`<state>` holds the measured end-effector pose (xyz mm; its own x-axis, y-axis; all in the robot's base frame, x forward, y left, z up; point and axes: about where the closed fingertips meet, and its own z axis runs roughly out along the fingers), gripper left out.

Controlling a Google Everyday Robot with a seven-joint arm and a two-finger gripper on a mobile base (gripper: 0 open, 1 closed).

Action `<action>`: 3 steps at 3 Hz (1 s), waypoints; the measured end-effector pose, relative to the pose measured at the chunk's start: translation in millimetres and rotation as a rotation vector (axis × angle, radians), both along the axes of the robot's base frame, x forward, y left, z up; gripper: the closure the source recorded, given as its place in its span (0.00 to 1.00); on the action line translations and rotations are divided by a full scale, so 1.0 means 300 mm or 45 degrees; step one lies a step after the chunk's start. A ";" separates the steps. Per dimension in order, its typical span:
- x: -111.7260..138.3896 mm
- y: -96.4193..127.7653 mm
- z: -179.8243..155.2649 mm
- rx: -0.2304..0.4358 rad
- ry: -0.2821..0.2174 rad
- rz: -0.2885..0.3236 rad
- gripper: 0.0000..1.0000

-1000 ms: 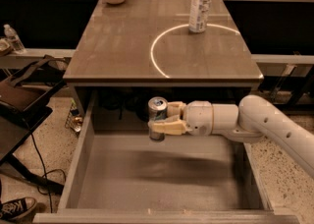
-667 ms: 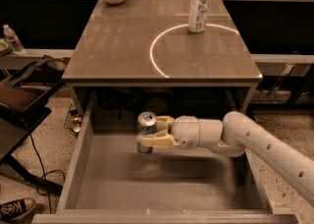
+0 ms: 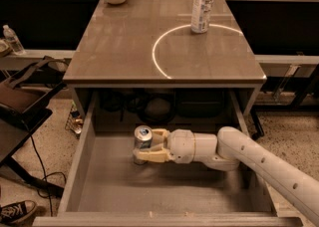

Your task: Place redbull can into top drawer

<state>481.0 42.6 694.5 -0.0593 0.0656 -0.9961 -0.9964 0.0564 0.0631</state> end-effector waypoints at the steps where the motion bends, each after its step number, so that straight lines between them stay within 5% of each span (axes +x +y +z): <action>1: -0.021 0.015 -0.024 0.014 -0.044 0.011 1.00; 3: -0.046 0.031 -0.040 -0.044 -0.143 0.042 1.00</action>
Offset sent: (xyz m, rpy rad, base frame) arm -0.0157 0.0066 -0.0170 -0.0263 -0.1306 0.0287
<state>467.3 51.9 682.4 0.0509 0.0310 -0.9982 -0.9985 0.0238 -0.0502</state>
